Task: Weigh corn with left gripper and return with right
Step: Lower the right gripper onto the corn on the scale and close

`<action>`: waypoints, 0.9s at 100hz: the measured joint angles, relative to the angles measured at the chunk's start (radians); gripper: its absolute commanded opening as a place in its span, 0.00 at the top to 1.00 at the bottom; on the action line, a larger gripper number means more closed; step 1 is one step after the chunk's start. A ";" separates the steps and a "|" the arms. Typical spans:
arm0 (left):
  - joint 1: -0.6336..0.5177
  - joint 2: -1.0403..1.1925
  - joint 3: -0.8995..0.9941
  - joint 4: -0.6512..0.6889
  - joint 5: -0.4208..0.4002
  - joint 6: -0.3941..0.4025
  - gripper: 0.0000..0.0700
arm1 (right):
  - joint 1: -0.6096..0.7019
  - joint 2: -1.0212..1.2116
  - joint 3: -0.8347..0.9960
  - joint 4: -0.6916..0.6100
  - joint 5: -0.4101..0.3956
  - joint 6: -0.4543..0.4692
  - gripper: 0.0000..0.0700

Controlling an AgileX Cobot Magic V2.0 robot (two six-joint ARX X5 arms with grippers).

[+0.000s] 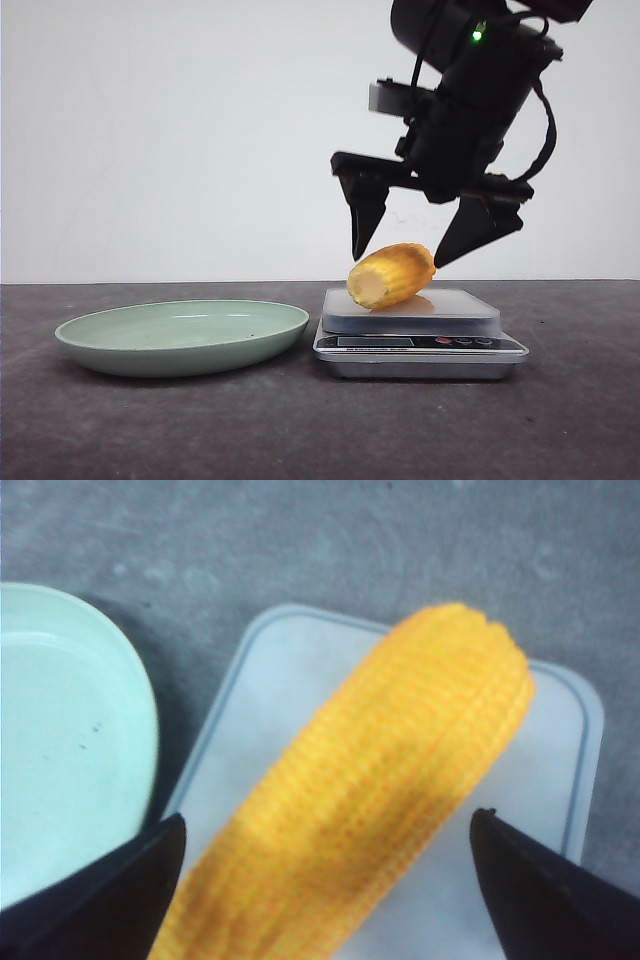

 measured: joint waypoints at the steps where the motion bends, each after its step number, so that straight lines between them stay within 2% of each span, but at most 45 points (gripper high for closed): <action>1: 0.000 0.000 0.000 0.000 0.000 0.000 0.44 | 0.000 0.002 0.000 0.000 0.002 0.001 0.20; 40: 0.000 0.000 -0.001 -0.010 0.000 0.000 0.44 | 0.002 0.005 0.001 -0.009 0.005 0.053 0.60; 46: 0.000 0.000 -0.001 -0.010 0.000 0.000 0.44 | 0.003 0.005 0.001 -0.009 0.005 0.065 0.70; 56: 0.000 0.000 -0.001 -0.011 0.000 0.000 0.44 | 0.004 0.010 0.004 -0.011 0.006 0.082 1.00; 90: 0.000 0.000 -0.001 -0.018 0.000 0.000 0.44 | 0.016 0.005 0.008 -0.001 0.011 0.103 1.00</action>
